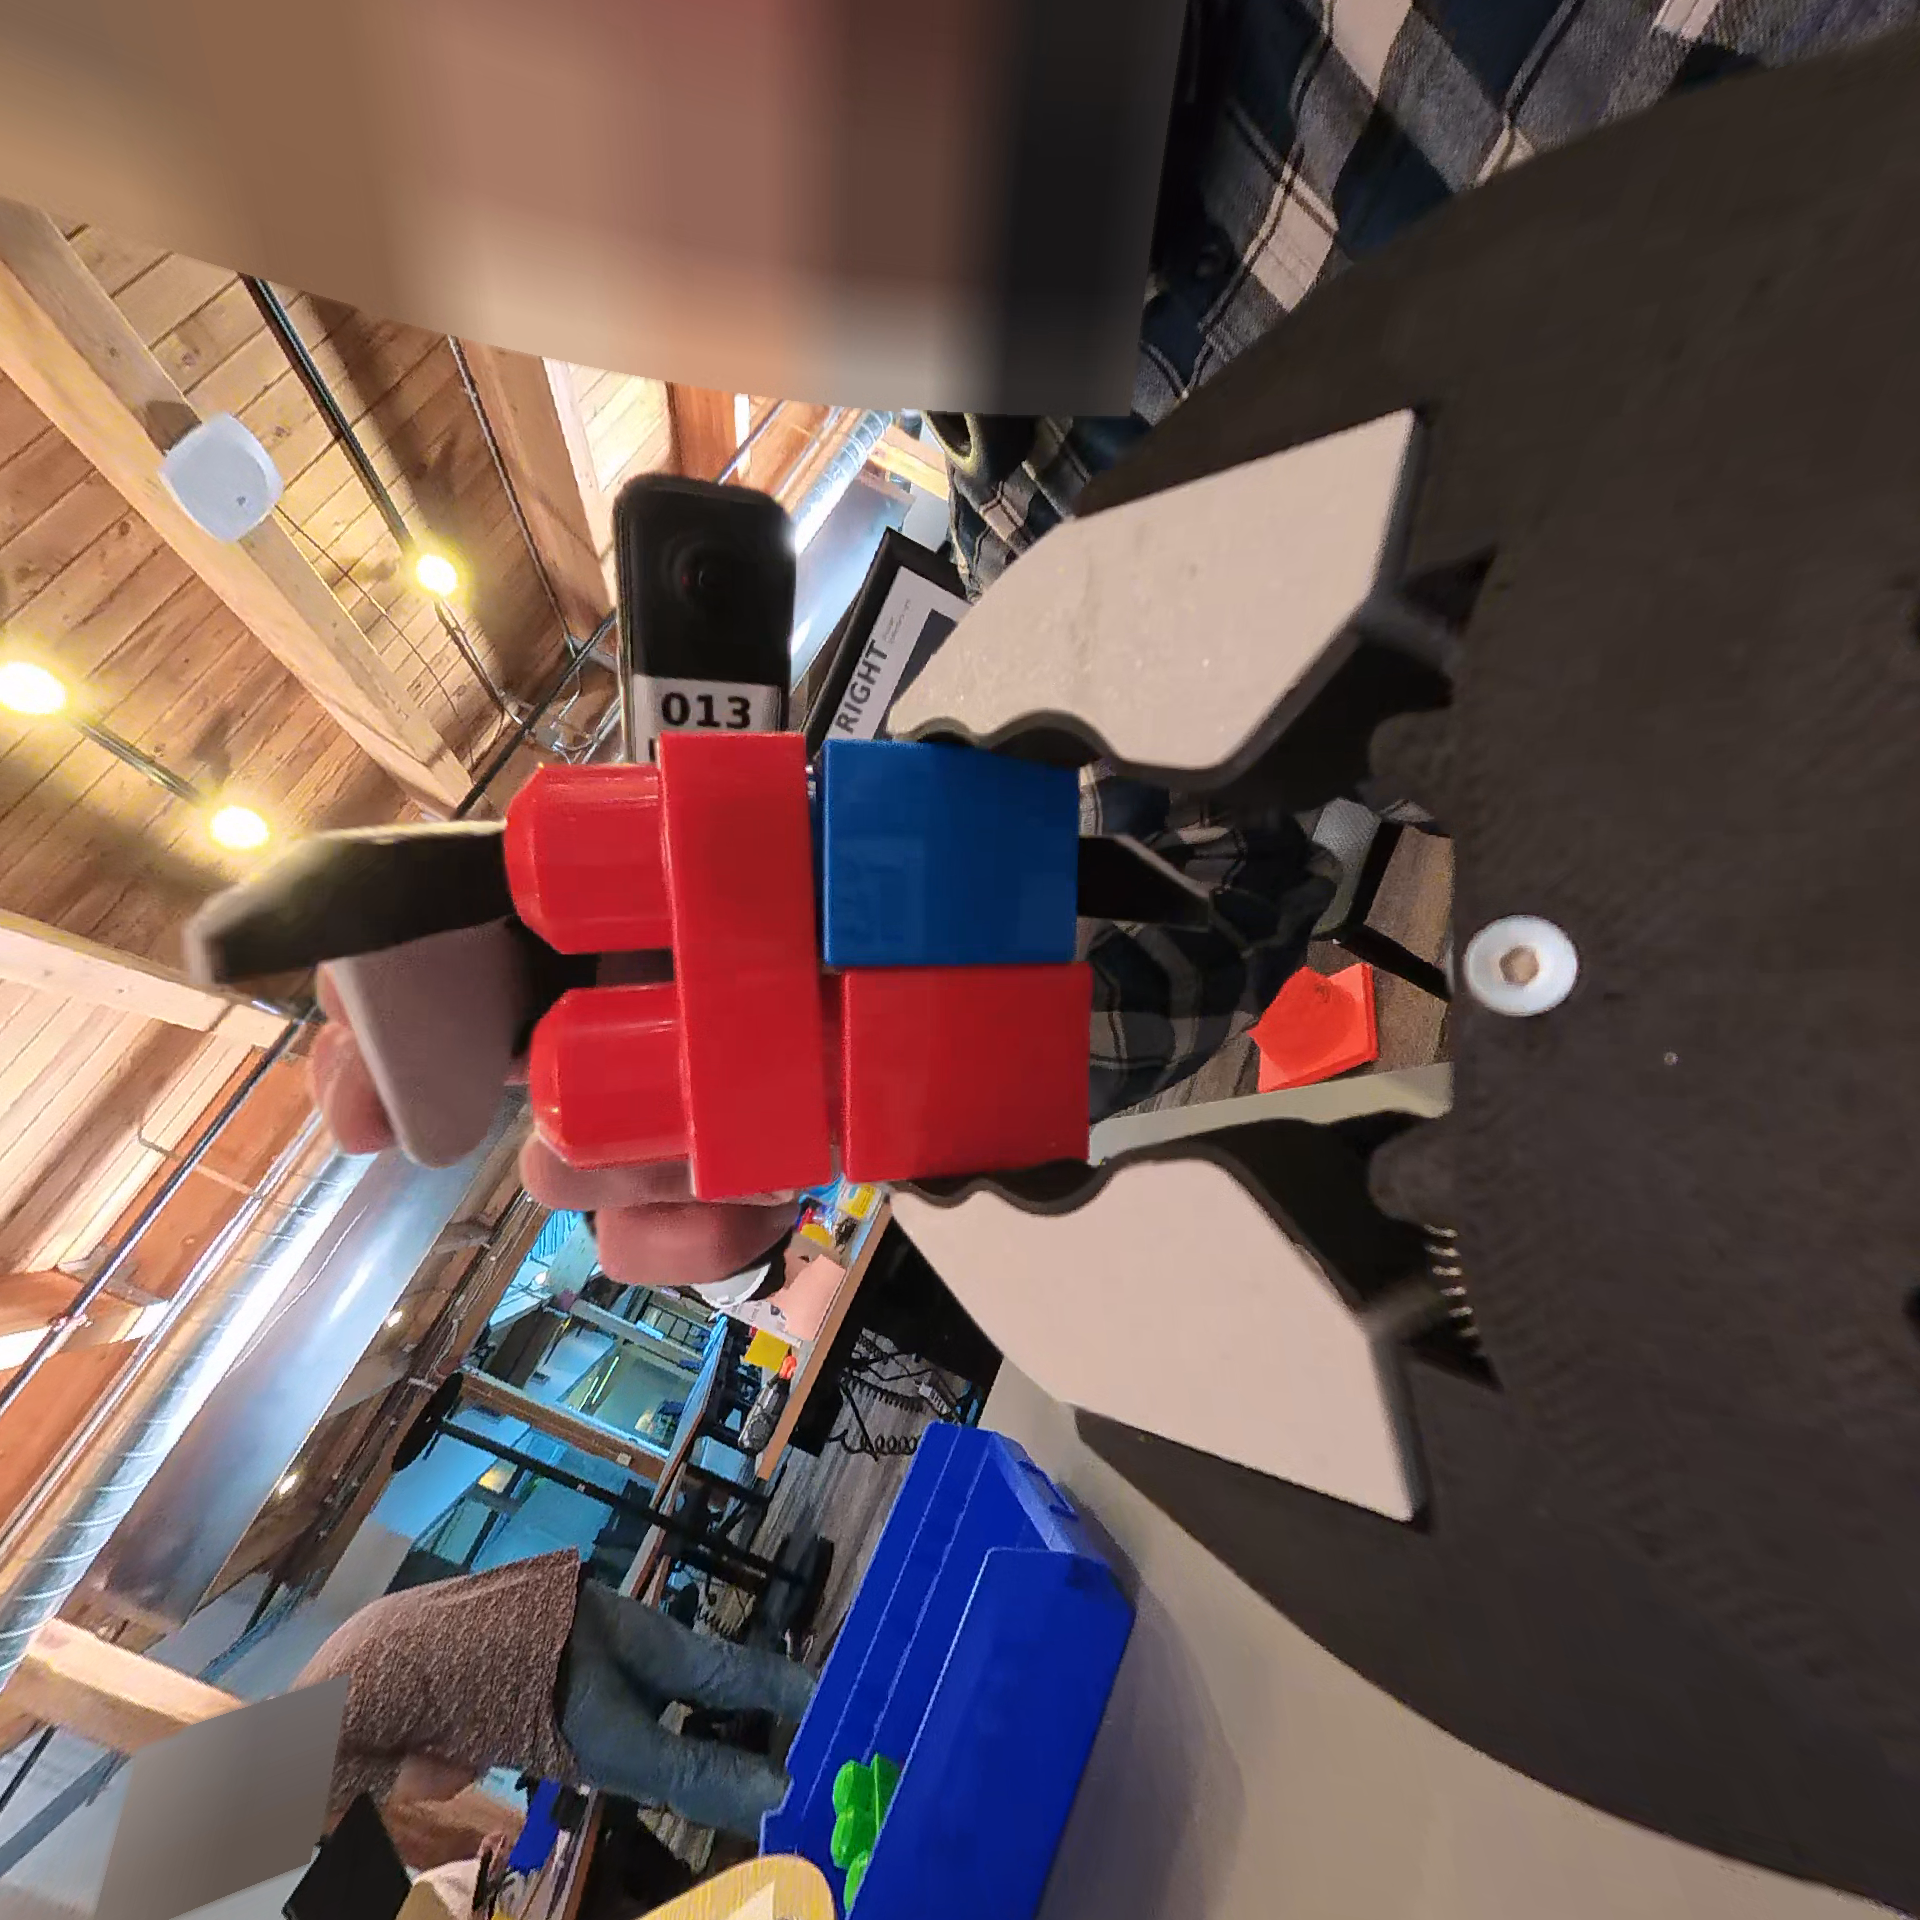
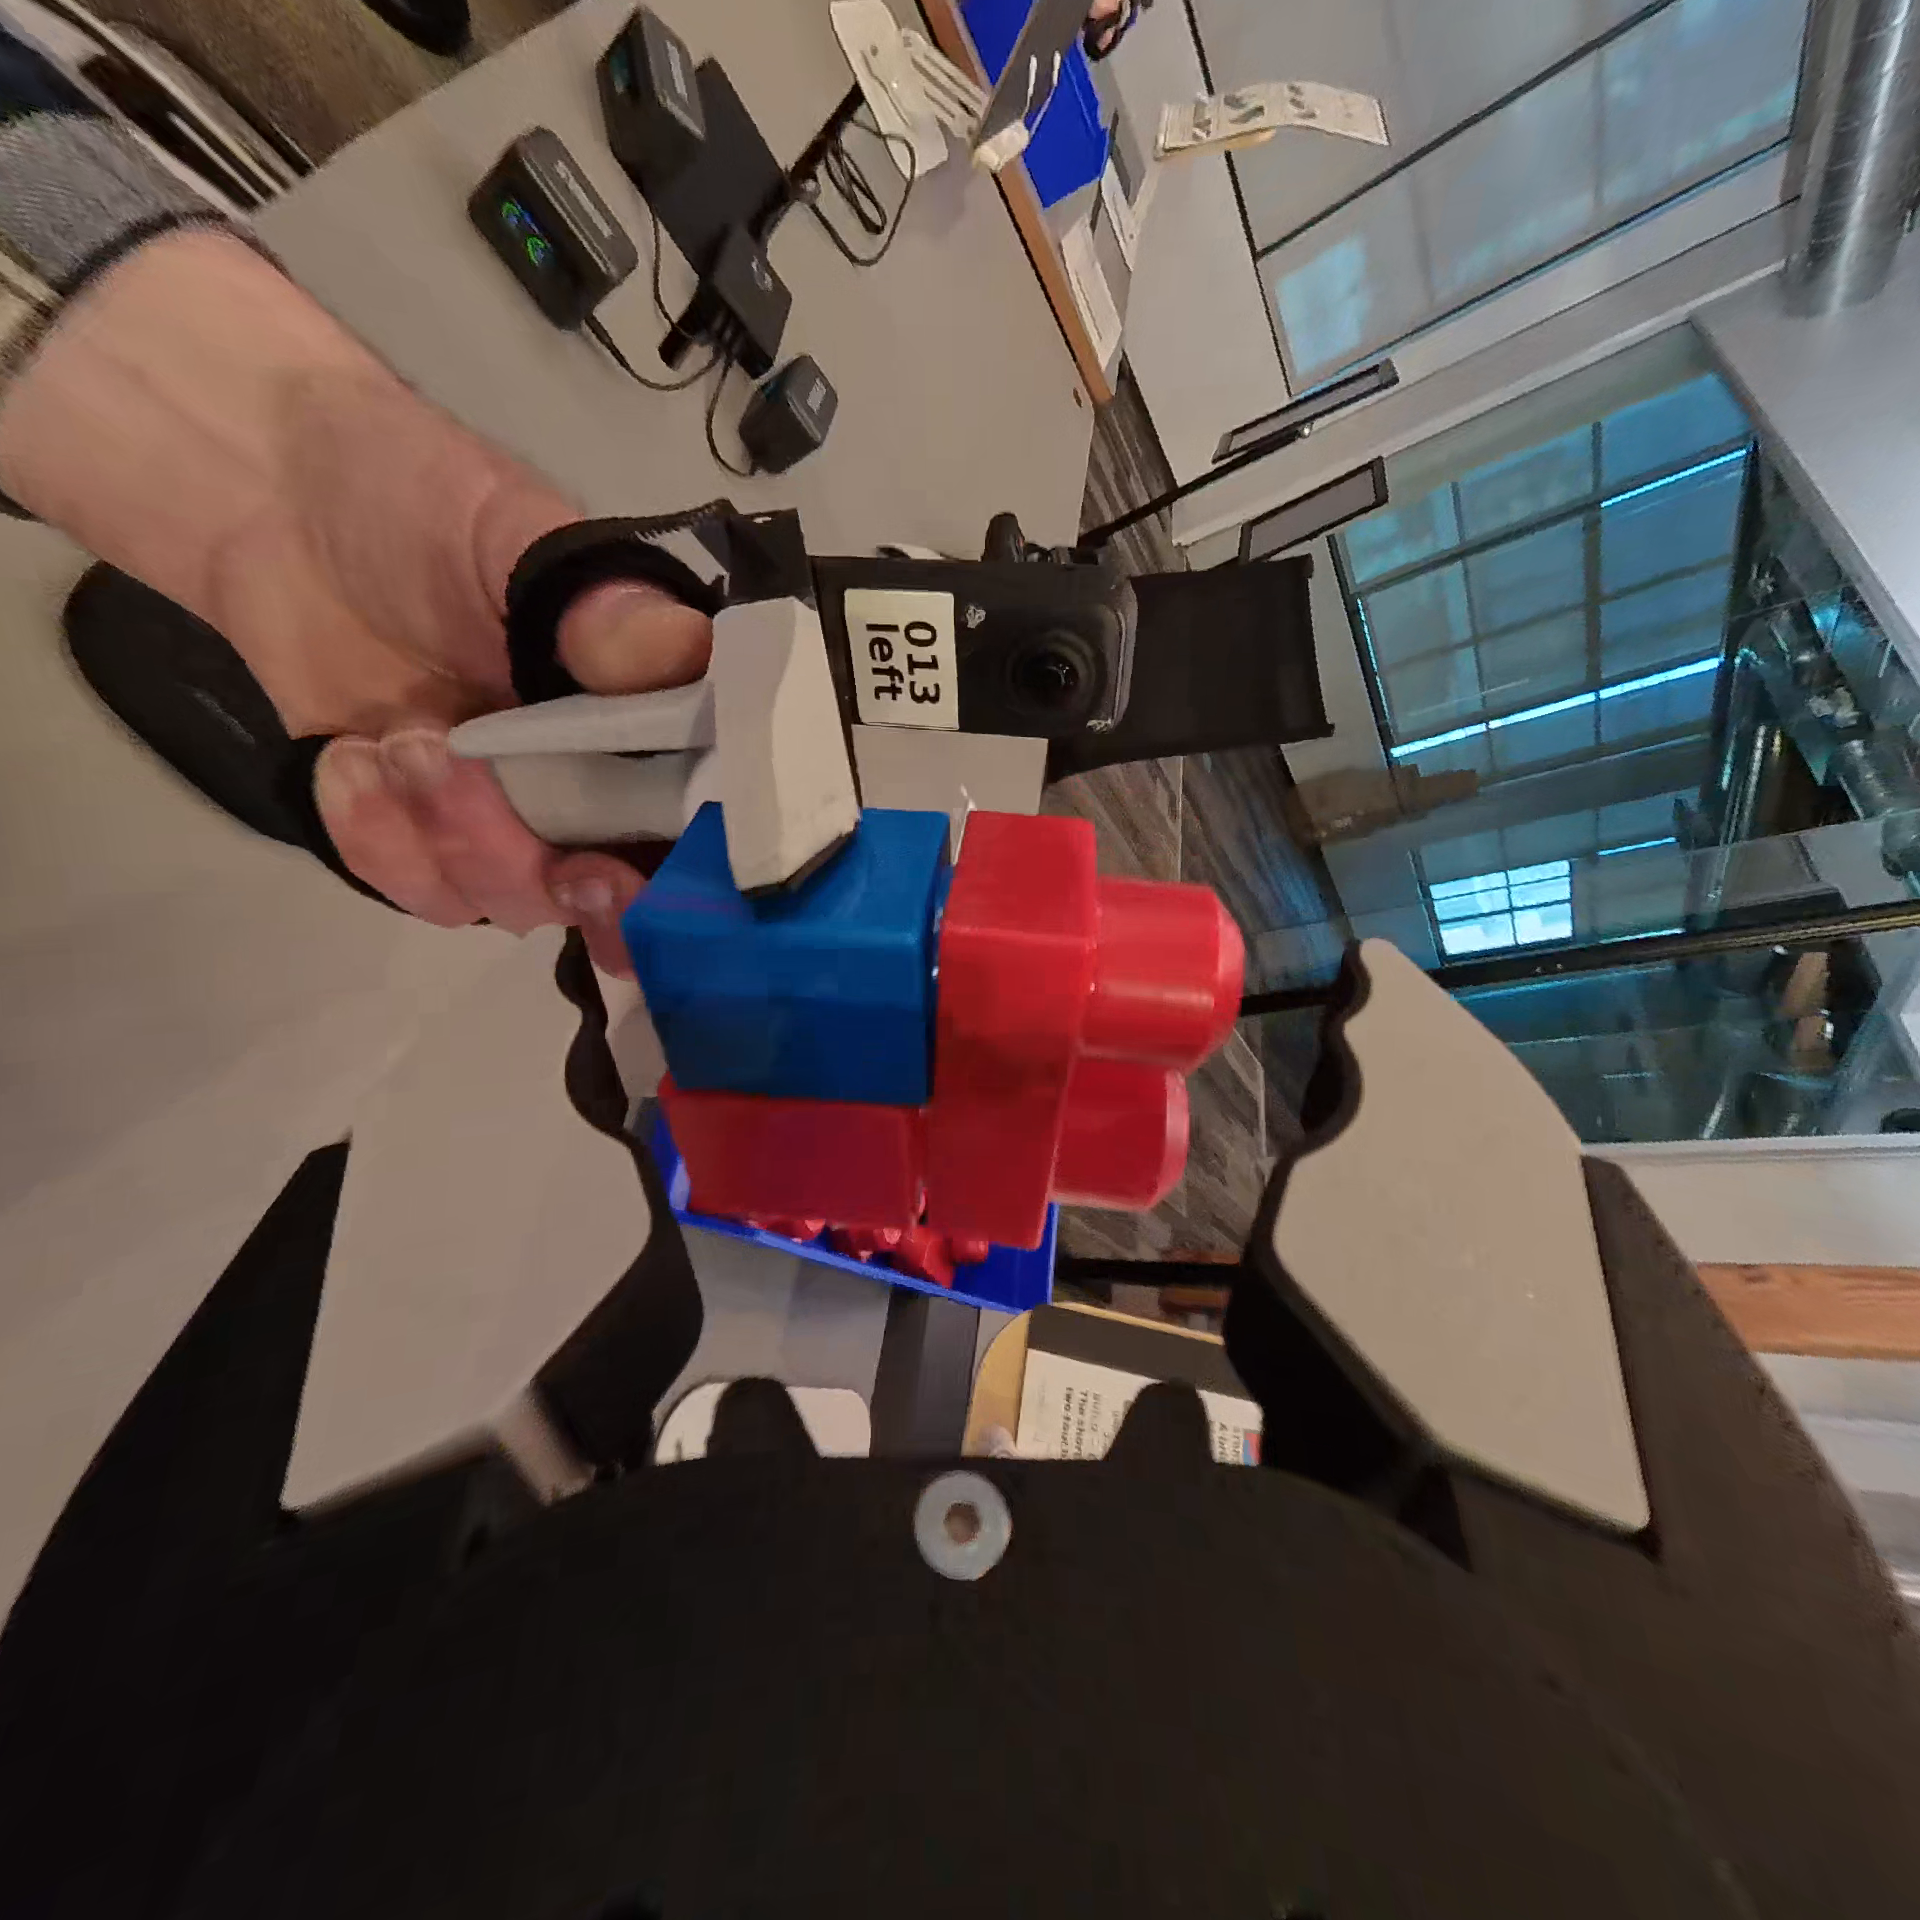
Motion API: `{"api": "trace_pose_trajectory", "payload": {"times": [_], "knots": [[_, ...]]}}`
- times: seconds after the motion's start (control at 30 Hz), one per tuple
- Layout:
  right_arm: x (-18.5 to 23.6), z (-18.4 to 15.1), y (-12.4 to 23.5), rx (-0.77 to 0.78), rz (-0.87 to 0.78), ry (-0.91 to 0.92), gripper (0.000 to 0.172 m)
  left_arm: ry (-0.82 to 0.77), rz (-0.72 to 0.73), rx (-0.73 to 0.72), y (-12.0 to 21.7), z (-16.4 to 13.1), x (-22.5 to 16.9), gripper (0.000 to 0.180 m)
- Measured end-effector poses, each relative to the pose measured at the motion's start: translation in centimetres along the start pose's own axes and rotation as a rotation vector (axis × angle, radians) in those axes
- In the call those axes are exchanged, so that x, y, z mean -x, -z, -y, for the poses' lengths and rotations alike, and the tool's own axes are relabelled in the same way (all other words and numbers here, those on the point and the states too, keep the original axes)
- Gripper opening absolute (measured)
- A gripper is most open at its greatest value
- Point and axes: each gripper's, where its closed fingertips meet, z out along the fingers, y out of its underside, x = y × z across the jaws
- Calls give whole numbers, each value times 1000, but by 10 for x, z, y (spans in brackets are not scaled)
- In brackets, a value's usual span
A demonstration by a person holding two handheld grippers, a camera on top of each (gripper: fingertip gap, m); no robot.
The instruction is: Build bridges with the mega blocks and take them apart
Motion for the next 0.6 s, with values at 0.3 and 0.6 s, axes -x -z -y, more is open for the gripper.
{"api": "trace_pose_trajectory", "payload": {"times": [0.3,0.6], "knots": [[6,-1,-7,54,20,53,113,25,-51,-10,-7,-4,-4,73],[10,-5,-13,118,36,50,113,37,-81,-42,-1,-5,-2,73]]}}
